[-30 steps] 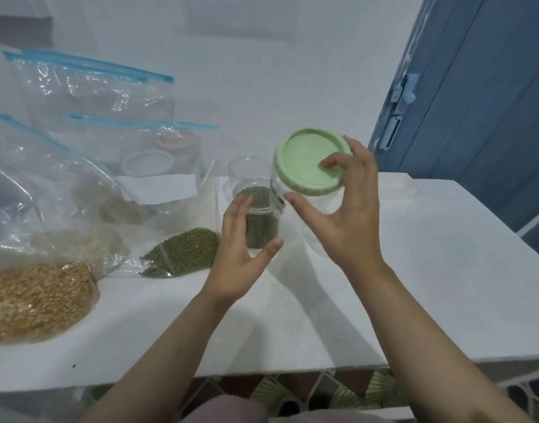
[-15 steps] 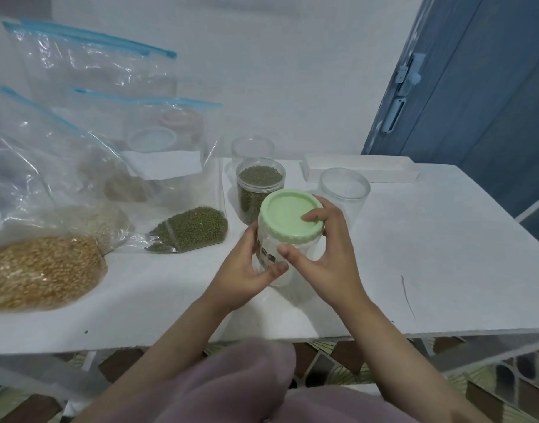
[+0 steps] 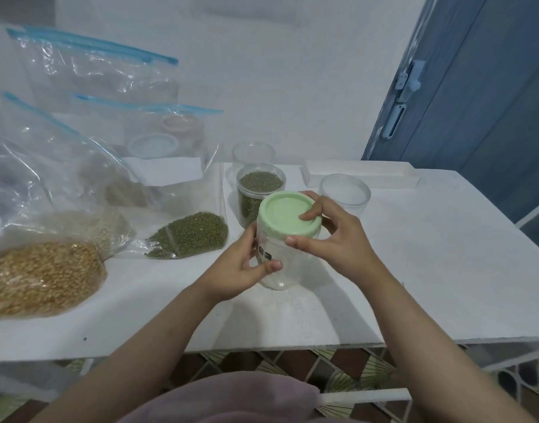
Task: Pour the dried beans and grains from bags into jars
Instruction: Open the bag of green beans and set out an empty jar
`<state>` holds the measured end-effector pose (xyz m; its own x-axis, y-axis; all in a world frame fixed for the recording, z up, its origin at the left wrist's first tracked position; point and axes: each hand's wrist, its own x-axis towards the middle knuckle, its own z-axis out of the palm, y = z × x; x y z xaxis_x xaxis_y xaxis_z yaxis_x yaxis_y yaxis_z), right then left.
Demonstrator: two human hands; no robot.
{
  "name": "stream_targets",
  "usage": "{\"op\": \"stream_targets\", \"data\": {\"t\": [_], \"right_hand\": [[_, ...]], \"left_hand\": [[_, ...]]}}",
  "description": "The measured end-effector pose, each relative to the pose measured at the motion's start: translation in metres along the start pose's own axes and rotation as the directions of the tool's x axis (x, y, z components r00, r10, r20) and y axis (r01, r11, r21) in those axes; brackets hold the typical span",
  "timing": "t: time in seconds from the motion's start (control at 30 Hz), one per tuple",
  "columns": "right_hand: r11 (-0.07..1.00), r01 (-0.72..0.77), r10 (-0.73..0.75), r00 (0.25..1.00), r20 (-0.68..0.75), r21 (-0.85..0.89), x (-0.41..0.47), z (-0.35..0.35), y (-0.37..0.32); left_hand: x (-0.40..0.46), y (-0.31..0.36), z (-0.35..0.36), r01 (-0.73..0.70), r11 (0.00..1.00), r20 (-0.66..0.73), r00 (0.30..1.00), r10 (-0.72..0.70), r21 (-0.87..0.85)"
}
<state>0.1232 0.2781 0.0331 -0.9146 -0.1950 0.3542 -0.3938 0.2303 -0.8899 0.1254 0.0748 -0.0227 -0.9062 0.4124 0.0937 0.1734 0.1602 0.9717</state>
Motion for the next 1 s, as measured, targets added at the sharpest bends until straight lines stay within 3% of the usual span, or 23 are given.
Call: {"op": "stream_targets", "data": {"t": [0.13, 0.23, 0.33, 0.47, 0.6, 0.73, 1.0], "right_hand": [[0.977, -0.104, 0.093, 0.994, 0.065, 0.186, 0.0, -0.009, 0.005], [0.937, -0.12, 0.139, 0.99, -0.034, 0.328, -0.01, -0.01, 0.015], [0.924, -0.132, 0.178, 0.979, -0.097, 0.36, -0.018, -0.003, 0.021], [0.969, -0.08, 0.106, 0.99, -0.098, 0.235, -0.02, 0.007, 0.012], [0.97, -0.086, 0.122, 0.981, -0.148, 0.229, -0.021, 0.004, 0.014], [0.99, -0.067, 0.079, 0.993, -0.09, 0.128, -0.021, 0.009, 0.005], [0.992, -0.088, 0.095, 0.993, -0.072, 0.086, -0.022, 0.005, 0.001]], "left_hand": [[0.001, 0.001, -0.005, 0.005, 1.0, 0.048, 0.999, -0.006, 0.004], [0.0, 0.001, -0.006, 0.026, 1.0, 0.053, 0.998, -0.026, -0.003], [0.0, 0.0, -0.007, 0.043, 0.999, 0.061, 0.997, -0.042, -0.018], [0.0, -0.001, -0.007, 0.047, 0.999, 0.06, 0.997, -0.045, -0.027], [0.0, -0.001, -0.006, 0.053, 0.998, 0.048, 0.998, -0.051, -0.038], [-0.001, -0.003, -0.006, 0.049, 0.996, 0.055, 0.997, -0.046, -0.068], [0.001, -0.004, -0.011, 0.059, 0.996, 0.083, 0.995, -0.054, -0.063]]}}
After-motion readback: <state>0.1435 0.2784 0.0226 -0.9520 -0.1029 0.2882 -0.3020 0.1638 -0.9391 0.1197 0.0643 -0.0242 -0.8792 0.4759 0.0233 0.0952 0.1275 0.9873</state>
